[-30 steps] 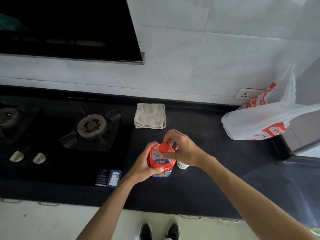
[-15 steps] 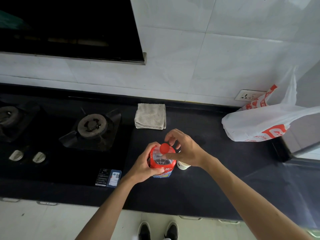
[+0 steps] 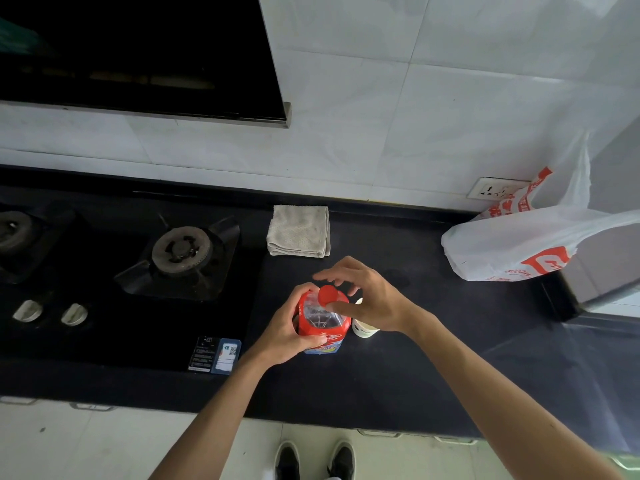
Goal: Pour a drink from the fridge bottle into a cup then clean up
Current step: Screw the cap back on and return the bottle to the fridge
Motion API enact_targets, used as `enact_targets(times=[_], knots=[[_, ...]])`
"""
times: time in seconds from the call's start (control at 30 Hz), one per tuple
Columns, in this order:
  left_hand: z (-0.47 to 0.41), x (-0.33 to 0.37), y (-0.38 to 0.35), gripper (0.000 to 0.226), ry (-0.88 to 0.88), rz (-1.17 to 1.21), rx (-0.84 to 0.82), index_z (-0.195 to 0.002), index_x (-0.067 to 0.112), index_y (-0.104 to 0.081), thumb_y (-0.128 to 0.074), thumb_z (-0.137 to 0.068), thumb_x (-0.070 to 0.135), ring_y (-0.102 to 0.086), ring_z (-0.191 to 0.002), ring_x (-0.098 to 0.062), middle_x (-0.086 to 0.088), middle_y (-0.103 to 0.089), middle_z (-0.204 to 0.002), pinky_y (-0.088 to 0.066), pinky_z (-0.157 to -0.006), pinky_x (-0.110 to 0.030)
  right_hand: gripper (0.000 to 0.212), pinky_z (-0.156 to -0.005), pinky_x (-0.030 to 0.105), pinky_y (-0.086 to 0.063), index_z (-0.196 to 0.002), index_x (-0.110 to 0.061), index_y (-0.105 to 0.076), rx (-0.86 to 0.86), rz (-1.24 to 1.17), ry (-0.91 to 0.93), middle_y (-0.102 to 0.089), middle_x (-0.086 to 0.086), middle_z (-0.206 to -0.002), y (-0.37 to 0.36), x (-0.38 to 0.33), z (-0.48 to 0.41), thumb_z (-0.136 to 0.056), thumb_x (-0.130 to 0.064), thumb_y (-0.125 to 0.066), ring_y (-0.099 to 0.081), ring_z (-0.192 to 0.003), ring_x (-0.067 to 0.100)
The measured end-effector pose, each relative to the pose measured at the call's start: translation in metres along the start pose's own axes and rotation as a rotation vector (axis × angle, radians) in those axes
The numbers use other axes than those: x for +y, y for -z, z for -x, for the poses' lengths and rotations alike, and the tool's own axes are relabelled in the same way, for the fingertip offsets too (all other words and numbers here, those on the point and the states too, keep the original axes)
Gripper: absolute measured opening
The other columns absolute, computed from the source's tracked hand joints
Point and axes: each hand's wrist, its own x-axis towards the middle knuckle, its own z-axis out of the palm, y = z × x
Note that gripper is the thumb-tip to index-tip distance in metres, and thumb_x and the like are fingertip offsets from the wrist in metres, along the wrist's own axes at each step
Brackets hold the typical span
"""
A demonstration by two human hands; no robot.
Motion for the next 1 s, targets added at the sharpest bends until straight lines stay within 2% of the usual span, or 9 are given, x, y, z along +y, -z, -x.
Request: enact_targets(times=[0.13, 0.3, 0.47, 0.57, 0.63, 0.73, 0.83, 0.93, 1.0], knots=[[0.000, -0.002, 0.000, 0.088, 0.000, 0.012, 0.004, -0.141, 0.033, -0.036, -0.084, -0.072, 0.007, -0.056, -0.125, -0.013, 0.011, -0.055, -0.130, -0.055, -0.099, -0.041, 0.026, -0.078, 0.023, -0.057, -0.110, -0.021, -0.070, 0.029, 0.015, 0.022, -0.056, -0.003, -0.110, -0.008, -0.001, -0.004, -0.085, -0.020, -0.077, -0.061, -0.100, 0.011], [0.000, -0.001, 0.000, 0.085, -0.015, -0.009, -0.001, -0.134, 0.043, -0.037, -0.082, -0.073, 0.005, -0.056, -0.123, -0.011, 0.020, -0.055, -0.125, -0.055, -0.098, -0.038, 0.029, -0.075, 0.026, -0.056, -0.103, -0.018, -0.067, 0.099, 0.070, -0.007, -0.057, -0.005, -0.104, -0.015, -0.001, -0.004, -0.079, -0.026, -0.082, -0.061, -0.093, 0.012], [0.000, -0.001, 0.000, 0.085, -0.020, 0.001, 0.017, -0.138, 0.036, -0.038, -0.084, -0.071, 0.009, -0.056, -0.125, -0.015, 0.013, -0.055, -0.129, -0.056, -0.097, -0.039, 0.036, -0.079, 0.011, -0.048, -0.119, -0.022, -0.068, 0.005, 0.053, 0.025, -0.056, -0.001, -0.111, -0.004, 0.000, -0.003, -0.084, -0.022, -0.077, -0.055, -0.099, 0.004], [0.001, -0.001, 0.000, 0.086, -0.012, 0.004, 0.008, -0.136, 0.041, -0.037, -0.084, -0.072, 0.010, -0.056, -0.125, -0.014, 0.013, -0.053, -0.129, -0.056, -0.095, -0.035, 0.029, -0.078, 0.008, -0.045, -0.108, -0.017, -0.072, 0.056, 0.059, 0.035, -0.057, -0.002, -0.105, -0.005, 0.004, -0.003, -0.082, -0.023, -0.080, -0.057, -0.094, 0.005], [0.001, 0.000, 0.000, 0.084, -0.011, 0.008, 0.005, -0.134, 0.042, -0.038, -0.083, -0.074, 0.005, -0.056, -0.123, -0.010, 0.015, -0.054, -0.127, -0.056, -0.093, -0.032, 0.028, -0.074, 0.016, -0.050, -0.099, -0.013, -0.069, 0.130, 0.060, 0.013, -0.056, -0.004, -0.099, -0.014, 0.004, -0.003, -0.077, -0.023, -0.084, -0.058, -0.087, 0.010], [0.000, 0.000, 0.001, 0.083, -0.015, 0.007, -0.002, -0.136, 0.036, -0.038, -0.082, -0.074, 0.004, -0.058, -0.122, -0.012, 0.017, -0.056, -0.125, -0.056, -0.094, -0.034, 0.033, -0.067, 0.035, -0.053, -0.089, -0.012, -0.057, 0.236, 0.034, -0.046, -0.058, 0.000, -0.091, -0.032, 0.004, 0.000, -0.075, -0.023, -0.085, -0.058, -0.078, 0.017], [0.000, 0.000, 0.001, 0.083, -0.015, 0.005, -0.004, -0.137, 0.034, -0.038, -0.082, -0.074, 0.003, -0.057, -0.123, -0.012, 0.017, -0.055, -0.125, -0.056, -0.095, -0.034, 0.032, -0.072, 0.034, -0.055, -0.101, -0.015, -0.061, 0.210, -0.014, -0.040, -0.058, -0.002, -0.099, -0.029, 0.005, 0.002, -0.079, -0.025, -0.082, -0.060, -0.086, 0.016], [0.000, -0.001, 0.000, 0.086, -0.017, 0.014, 0.011, -0.138, 0.035, -0.037, -0.082, -0.073, 0.001, -0.055, -0.124, -0.010, 0.014, -0.054, -0.129, -0.056, -0.095, -0.033, 0.040, -0.077, 0.021, -0.054, -0.124, -0.026, -0.063, 0.011, -0.104, -0.039, -0.052, -0.002, -0.112, -0.015, 0.007, 0.004, -0.087, -0.021, -0.075, -0.058, -0.098, 0.011], [0.000, -0.002, 0.000, 0.088, -0.004, 0.018, 0.009, -0.138, 0.038, -0.036, -0.083, -0.073, 0.002, -0.055, -0.124, -0.007, 0.014, -0.052, -0.131, -0.056, -0.094, -0.032, 0.037, -0.078, 0.021, -0.054, -0.123, -0.024, -0.066, -0.005, -0.177, -0.057, -0.051, 0.002, -0.111, -0.013, 0.009, 0.004, -0.088, -0.018, -0.074, -0.059, -0.097, 0.011]])
